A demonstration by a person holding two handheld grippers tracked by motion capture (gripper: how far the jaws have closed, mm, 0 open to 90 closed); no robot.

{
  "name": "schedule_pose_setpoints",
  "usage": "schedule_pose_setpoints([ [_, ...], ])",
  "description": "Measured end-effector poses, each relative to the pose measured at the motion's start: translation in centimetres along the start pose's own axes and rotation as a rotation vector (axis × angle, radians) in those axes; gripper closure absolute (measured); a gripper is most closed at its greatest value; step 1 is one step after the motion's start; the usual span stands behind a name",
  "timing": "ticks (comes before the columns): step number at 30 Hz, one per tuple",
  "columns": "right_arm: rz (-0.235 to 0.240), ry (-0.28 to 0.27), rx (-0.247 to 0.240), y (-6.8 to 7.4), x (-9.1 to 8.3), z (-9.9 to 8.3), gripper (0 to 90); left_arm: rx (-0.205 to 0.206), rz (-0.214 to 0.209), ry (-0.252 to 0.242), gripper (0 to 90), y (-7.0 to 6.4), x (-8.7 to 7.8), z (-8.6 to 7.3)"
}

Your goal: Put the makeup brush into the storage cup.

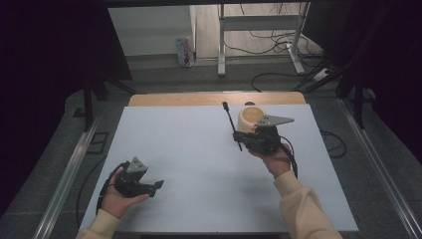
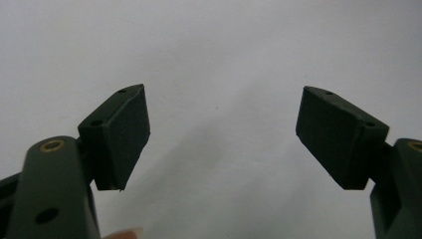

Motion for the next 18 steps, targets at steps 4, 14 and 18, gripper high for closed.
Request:
schedule_pose_setpoints([
  [4,-0.010,-0.002,0.003,-0.3,0.1,0.2,85.9,0.001,0.001,0.003,21.9,0.0,0.0,-0.1],
  [14,-0.027,-0.029,0.032,-1.4,0.1,1.0,85.8,-0.001,0.003,0.003,22.0,0.0,-0.1,-0.1],
  [18,-0.043,-0.031,0.029,-1.8,0.2,1.2,85.8,0.004,0.004,0.004,22.2,-0.1,-0.1,-0.1],
])
Point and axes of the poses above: each handheld gripper's, and its own axes: x roughly forward along the jaws, z roughly out of its top, y roughly to its left, the point moved 9 cm from there along x, roughly forward along the jaws, and after that the axes turned 9 degrees about -z, right-handed, at the moved point
